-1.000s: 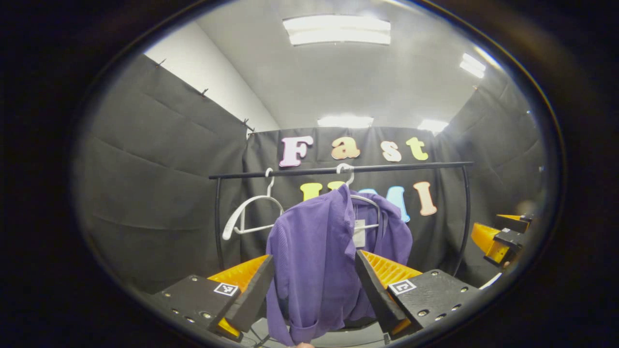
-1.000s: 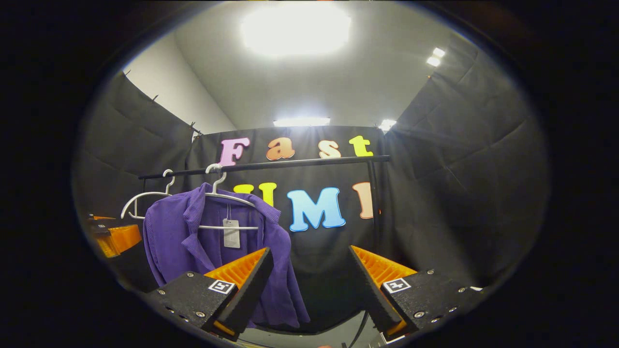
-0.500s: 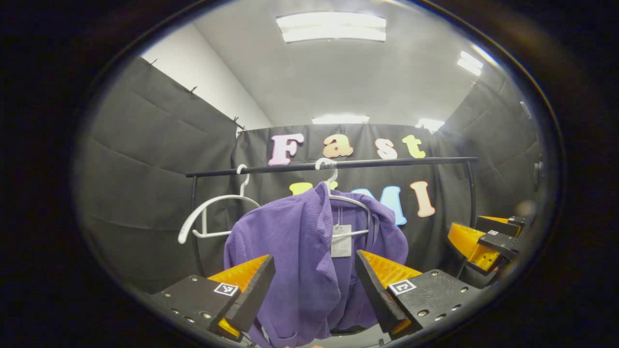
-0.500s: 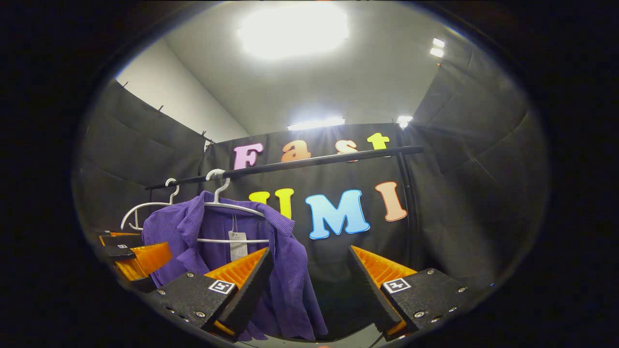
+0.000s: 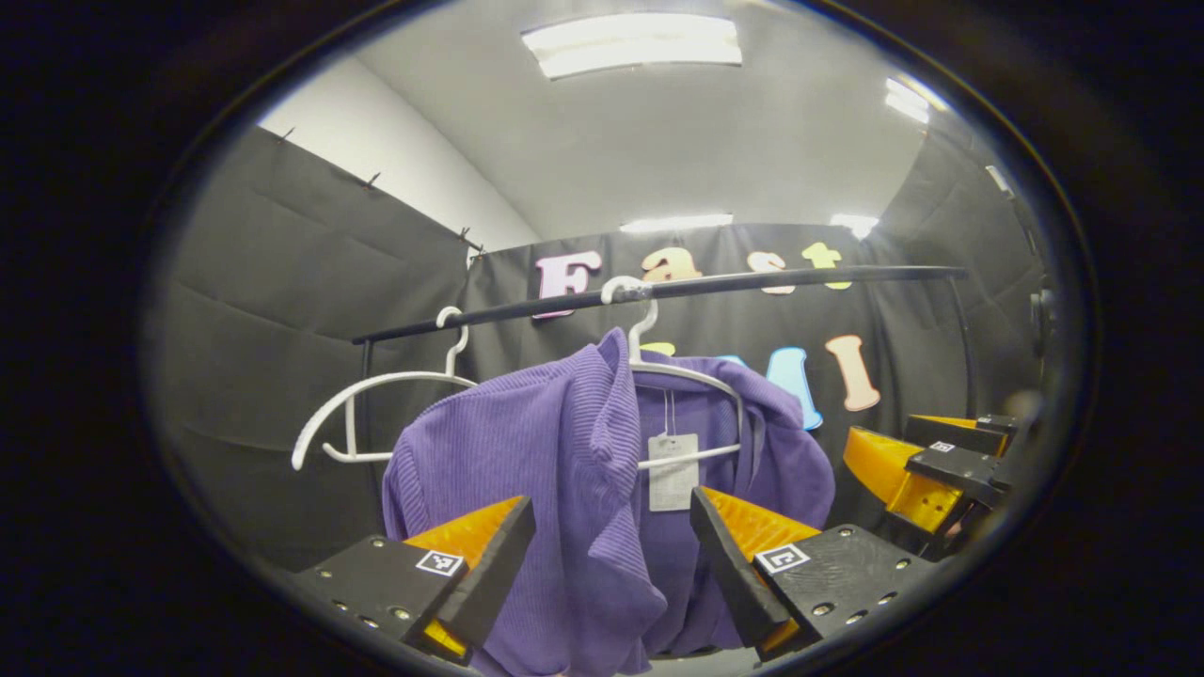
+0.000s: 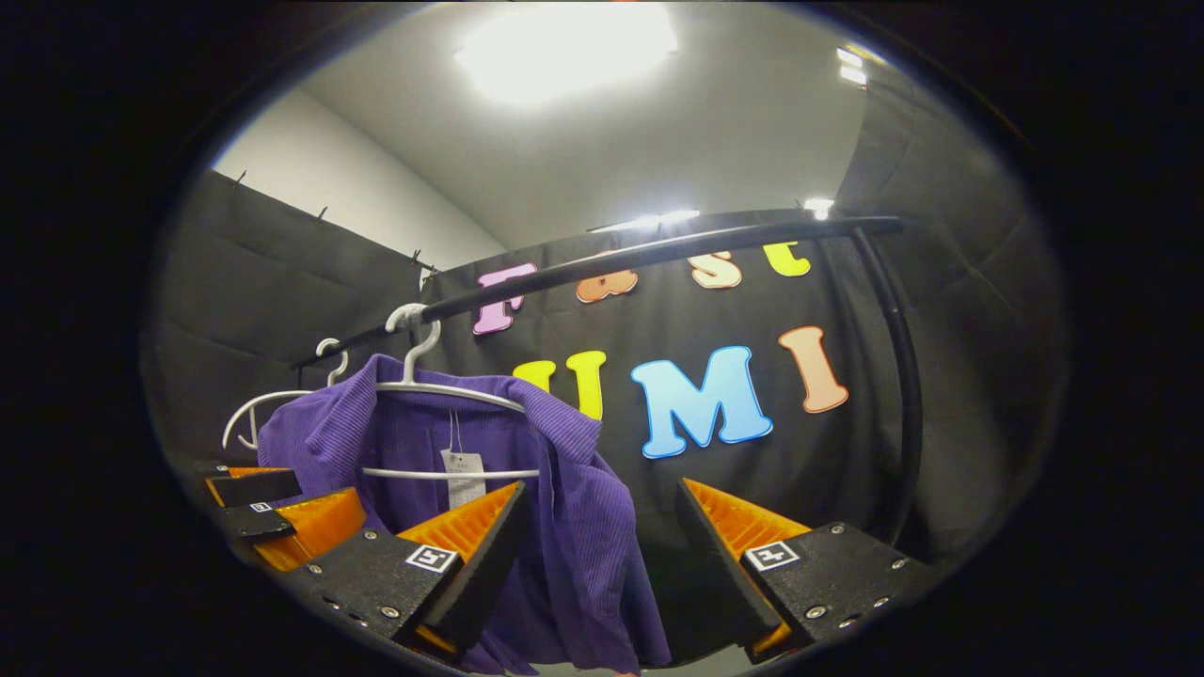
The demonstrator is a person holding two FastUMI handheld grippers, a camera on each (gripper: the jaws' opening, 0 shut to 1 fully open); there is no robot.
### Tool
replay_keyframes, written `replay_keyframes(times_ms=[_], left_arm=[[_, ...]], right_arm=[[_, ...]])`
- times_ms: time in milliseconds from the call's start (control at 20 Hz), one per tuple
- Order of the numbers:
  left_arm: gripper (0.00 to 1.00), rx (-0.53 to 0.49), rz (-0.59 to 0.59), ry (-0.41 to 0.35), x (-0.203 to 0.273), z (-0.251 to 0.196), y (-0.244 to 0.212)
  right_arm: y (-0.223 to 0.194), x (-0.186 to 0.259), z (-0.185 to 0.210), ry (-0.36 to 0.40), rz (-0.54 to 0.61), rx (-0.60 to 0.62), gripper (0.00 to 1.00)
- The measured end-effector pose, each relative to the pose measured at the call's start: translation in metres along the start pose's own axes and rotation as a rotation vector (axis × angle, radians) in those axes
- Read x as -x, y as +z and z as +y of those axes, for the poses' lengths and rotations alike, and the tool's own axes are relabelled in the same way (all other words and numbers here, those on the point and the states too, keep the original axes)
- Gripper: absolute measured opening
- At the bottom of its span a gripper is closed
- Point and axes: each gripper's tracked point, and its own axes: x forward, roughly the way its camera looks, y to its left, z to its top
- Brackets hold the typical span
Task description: Grasp the clothes on the hanger with both hands and then place them into the laundry hamper below.
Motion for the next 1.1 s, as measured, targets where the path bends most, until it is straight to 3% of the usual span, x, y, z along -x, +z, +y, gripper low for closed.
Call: replay_keyframes(times_ms=[50, 100, 150, 200, 250, 400, 550, 600, 800, 950, 1000, 1100], left_arm=[[1.00, -0.004, 0.004, 0.008, -0.004, 0.000, -0.002], [0.89, -0.007, 0.006, 0.015, -0.010, 0.000, -0.004], [0.89, -0.011, 0.009, 0.025, -0.015, 0.000, -0.007], [1.00, -0.016, 0.014, 0.035, -0.021, 0.001, -0.011], [0.96, -0.023, 0.020, 0.050, -0.026, 0.003, -0.015], [1.00, -0.028, 0.041, 0.105, -0.035, 0.014, -0.027], [0.89, -0.038, 0.072, 0.133, -0.041, 0.019, -0.041], [1.00, -0.041, 0.081, 0.132, -0.043, 0.019, -0.044], [1.00, -0.046, 0.085, 0.166, -0.051, 0.027, -0.049], [0.86, -0.065, 0.095, 0.205, -0.060, 0.034, -0.057], [0.93, -0.070, 0.101, 0.218, -0.062, 0.035, -0.060], [0.93, -0.067, 0.116, 0.240, -0.064, 0.040, -0.064]], right_arm=[[-0.005, -0.007, 0.000, 0.007, 0.014, -0.004, 0.95], [-0.009, -0.016, 0.001, 0.015, 0.023, -0.005, 0.95], [-0.013, -0.024, 0.000, 0.023, 0.033, -0.006, 0.94], [-0.019, -0.032, 0.001, 0.034, 0.044, -0.009, 0.94], [-0.024, -0.038, 0.004, 0.047, 0.057, -0.013, 0.94], [-0.043, -0.054, 0.010, 0.084, 0.097, -0.019, 0.94], [-0.064, -0.069, 0.010, 0.076, 0.134, -0.012, 0.93], [-0.071, -0.074, 0.013, 0.078, 0.150, -0.016, 0.93], [-0.093, -0.091, 0.026, 0.102, 0.207, -0.038, 0.93], [-0.102, -0.103, 0.029, 0.080, 0.229, -0.052, 0.92], [-0.102, -0.107, 0.028, 0.068, 0.226, -0.059, 0.90], [-0.104, -0.110, 0.027, 0.046, 0.227, -0.053, 0.79]])
